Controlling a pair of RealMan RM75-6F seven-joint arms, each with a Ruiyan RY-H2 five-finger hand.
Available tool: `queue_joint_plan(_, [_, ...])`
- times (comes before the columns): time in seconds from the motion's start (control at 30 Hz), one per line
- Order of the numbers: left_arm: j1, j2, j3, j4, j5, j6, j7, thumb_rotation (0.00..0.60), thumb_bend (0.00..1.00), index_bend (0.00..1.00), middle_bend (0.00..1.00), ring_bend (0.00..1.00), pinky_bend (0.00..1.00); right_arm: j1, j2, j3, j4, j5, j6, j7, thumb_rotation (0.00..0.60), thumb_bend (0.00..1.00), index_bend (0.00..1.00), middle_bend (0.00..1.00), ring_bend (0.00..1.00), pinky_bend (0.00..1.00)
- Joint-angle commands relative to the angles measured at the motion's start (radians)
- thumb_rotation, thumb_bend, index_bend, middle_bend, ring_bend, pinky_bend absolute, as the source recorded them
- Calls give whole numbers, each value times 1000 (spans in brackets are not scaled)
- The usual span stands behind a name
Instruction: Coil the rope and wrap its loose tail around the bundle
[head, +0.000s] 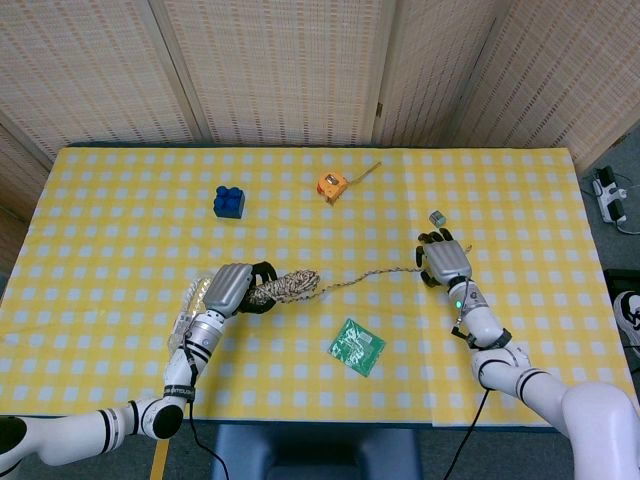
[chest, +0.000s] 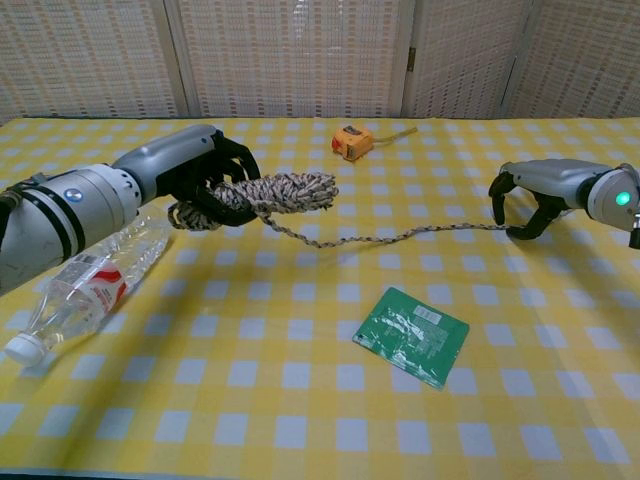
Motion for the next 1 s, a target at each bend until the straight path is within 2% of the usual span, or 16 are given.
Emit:
queue_joint_plan(0.03, [0,0,0,1,0,0,-1,600,628,728,706,694,775,0,-11,1,16,-6,3,10,600,430,541,207,121,49])
queue_joint_plan(0.73, [6,2,-9,-3,7,7,-32,600,629,728,706,694,775,-4,-41,2,57,-26,17,10,600,430,628,261,144,58])
queue_joint_plan(0.87, [14,14,-24,-34,11,3,-86,600,628,728,706,694,775,-17,-16,8,11,-45,59,31,600,430,640,270,149,58])
queue_joint_plan(1.0, [16,39,-34,-75,35,-12,-150,600,629,728,706,694,775,-37,38,24,-101,-72,139,57,600,430,646,277,162,58])
